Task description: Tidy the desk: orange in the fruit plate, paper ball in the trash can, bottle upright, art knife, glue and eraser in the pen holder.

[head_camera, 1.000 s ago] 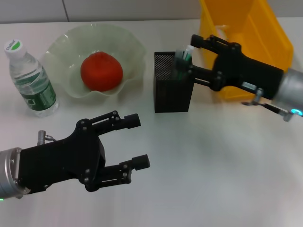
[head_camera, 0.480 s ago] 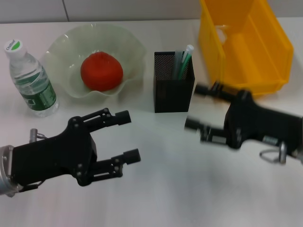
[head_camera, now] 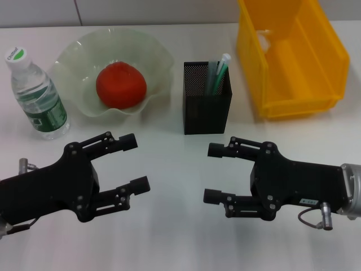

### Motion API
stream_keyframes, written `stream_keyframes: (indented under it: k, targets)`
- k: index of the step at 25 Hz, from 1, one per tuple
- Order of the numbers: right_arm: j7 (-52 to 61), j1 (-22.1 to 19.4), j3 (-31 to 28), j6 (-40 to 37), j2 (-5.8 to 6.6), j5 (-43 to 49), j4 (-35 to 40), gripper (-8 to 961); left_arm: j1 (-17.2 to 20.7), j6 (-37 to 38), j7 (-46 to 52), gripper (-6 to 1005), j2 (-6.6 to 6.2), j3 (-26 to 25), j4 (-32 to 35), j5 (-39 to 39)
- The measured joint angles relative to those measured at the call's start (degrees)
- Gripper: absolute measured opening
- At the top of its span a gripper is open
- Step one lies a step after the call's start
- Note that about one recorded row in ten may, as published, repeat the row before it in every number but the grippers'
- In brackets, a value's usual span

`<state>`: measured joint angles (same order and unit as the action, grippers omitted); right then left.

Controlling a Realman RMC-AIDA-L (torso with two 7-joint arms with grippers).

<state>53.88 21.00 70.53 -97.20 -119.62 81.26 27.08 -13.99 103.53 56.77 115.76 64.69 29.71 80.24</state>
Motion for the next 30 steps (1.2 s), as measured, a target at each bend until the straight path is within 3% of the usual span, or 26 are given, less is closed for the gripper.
stream_keyframes:
  k: [9,30]
  targets:
    - [0.0,1.3,0.2,0.4,-0.11,0.0,-1.7,773,1.6,-2.8,-0.3,759,-0.01,-0.7,-0.1,4.4]
    - [0.0,2.3,0.2,1.3,-0.08,0.1,-3.9,773,2.0,-3.3,-0.4,756,0.20,-0.8,-0.7,4.6]
